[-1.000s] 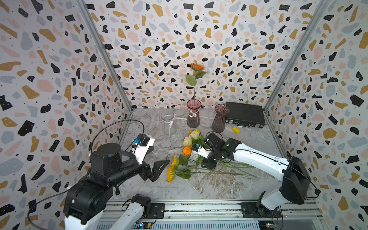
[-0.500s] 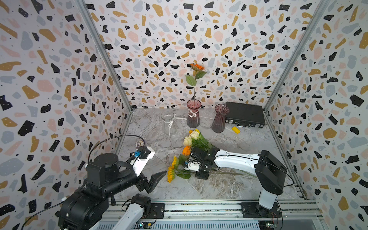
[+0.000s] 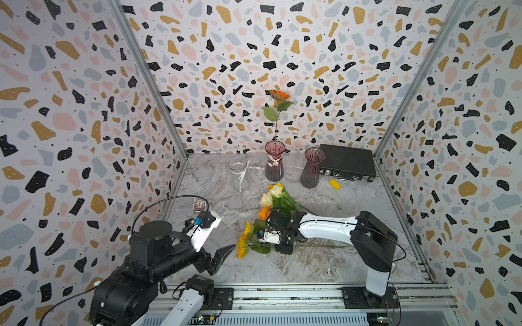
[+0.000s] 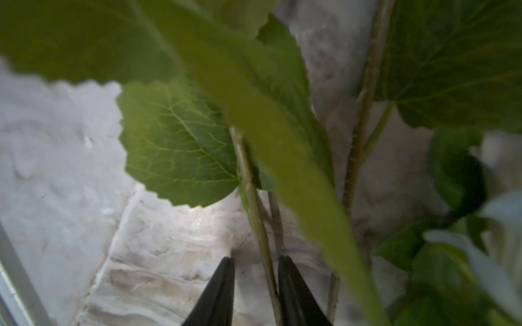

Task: Arrange the flowers in different vases according to their variety
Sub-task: Pick up the flower at the center of the board.

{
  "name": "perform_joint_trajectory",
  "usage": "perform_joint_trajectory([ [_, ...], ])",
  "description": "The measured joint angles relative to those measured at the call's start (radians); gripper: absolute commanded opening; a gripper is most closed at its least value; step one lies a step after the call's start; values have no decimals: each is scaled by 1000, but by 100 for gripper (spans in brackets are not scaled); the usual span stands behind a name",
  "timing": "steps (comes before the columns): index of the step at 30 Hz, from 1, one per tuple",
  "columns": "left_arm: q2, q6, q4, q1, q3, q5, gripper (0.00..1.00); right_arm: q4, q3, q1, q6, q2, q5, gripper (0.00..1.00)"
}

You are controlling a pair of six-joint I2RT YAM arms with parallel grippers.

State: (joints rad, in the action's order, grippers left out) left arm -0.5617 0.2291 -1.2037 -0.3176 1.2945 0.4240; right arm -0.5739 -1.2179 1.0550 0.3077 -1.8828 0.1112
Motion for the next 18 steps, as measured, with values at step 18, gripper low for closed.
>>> perform_joint_trajectory([
  [18, 8, 0, 5, 0, -14, -3, 100, 0, -44, 1, 4, -24, -11, 0],
])
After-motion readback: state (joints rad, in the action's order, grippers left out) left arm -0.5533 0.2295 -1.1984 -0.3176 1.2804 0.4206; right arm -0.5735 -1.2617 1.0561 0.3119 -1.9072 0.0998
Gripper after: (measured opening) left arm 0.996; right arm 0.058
